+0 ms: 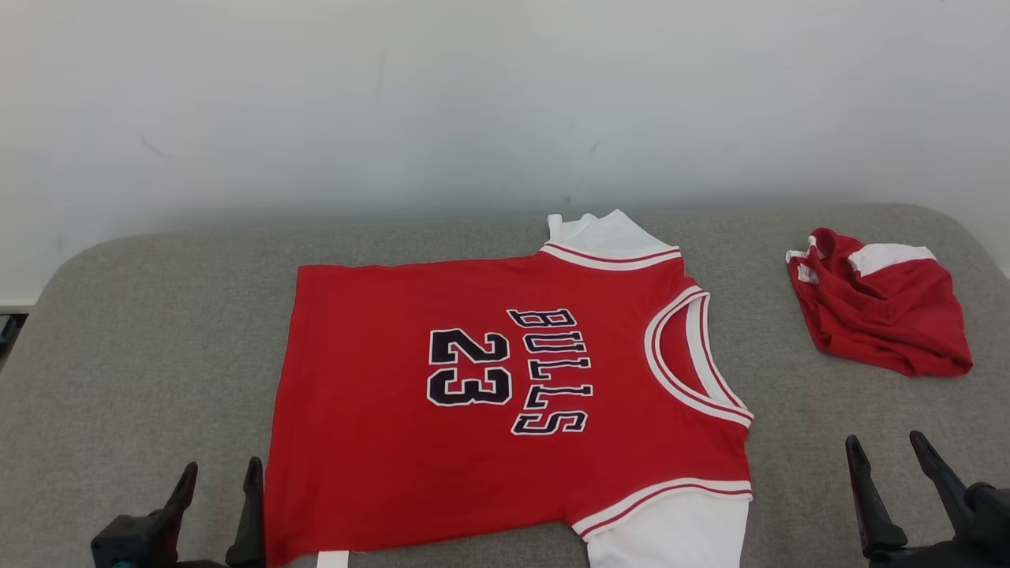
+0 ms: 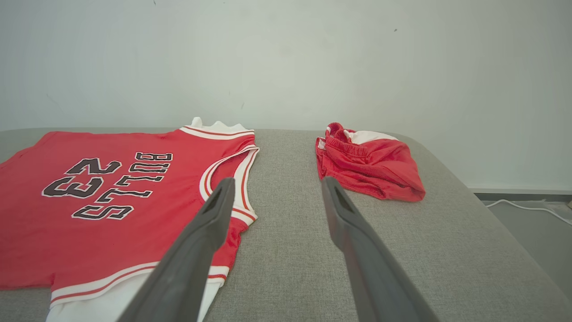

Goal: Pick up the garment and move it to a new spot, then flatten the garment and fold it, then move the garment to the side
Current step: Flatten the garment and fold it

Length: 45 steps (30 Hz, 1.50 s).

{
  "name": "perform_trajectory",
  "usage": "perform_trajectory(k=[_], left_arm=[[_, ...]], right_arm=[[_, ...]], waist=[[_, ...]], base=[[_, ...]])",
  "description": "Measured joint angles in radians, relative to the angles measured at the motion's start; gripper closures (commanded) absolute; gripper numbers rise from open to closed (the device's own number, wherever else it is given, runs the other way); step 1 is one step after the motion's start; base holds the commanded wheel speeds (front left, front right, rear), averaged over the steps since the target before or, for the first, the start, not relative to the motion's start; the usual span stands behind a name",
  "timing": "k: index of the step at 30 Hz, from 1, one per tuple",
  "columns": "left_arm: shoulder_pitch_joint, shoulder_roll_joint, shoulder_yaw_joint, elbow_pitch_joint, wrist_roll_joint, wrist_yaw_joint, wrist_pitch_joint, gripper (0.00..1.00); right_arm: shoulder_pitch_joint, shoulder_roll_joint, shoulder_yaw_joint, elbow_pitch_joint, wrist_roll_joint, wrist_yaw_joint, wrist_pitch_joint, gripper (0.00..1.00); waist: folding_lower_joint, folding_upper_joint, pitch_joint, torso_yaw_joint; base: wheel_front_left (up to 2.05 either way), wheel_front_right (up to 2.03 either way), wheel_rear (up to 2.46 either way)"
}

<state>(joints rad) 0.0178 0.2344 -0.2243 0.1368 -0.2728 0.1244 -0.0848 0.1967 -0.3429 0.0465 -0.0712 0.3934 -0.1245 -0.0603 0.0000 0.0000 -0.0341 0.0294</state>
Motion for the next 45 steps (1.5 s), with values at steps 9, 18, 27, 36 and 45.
perform_trajectory(k=[9,18,27,36,45], left_arm=[[0.0,0.0,0.003,-0.017,0.01,0.0,0.014,0.0],[-0.002,-0.006,-0.026,0.017,-0.008,-0.032,0.062,0.0],[-0.009,-0.02,-0.047,0.145,-0.06,-0.082,0.113,0.0],[-0.09,-0.035,-0.051,0.281,-0.093,-0.135,0.156,0.0],[-0.186,-0.047,-0.065,0.383,-0.11,-0.168,0.189,0.0]], right_arm=[[0.0,0.003,-0.004,-0.01,-0.001,0.0,0.01,0.0],[0.002,0.021,0.033,0.001,0.0,0.002,0.041,0.0],[0.002,0.046,0.11,0.088,0.024,0.038,0.137,0.0],[-0.002,0.059,0.156,0.188,0.069,0.081,0.216,0.0],[-0.048,0.114,0.217,0.264,0.074,0.107,0.254,0.0]], waist=[[0.0,0.0,0.003,0.006],[0.0,0.0,0.011,0.022],[0.0001,0.0,0.024,0.031],[0.0,0.0,0.043,0.031],[0.0,0.0001,0.075,0.03]], base=[[0.0,0.0,0.0],[0.0,0.0,0.0],[0.0,0.0,0.0],[0.0,0.0,0.0],[0.0,0.0,0.0]])
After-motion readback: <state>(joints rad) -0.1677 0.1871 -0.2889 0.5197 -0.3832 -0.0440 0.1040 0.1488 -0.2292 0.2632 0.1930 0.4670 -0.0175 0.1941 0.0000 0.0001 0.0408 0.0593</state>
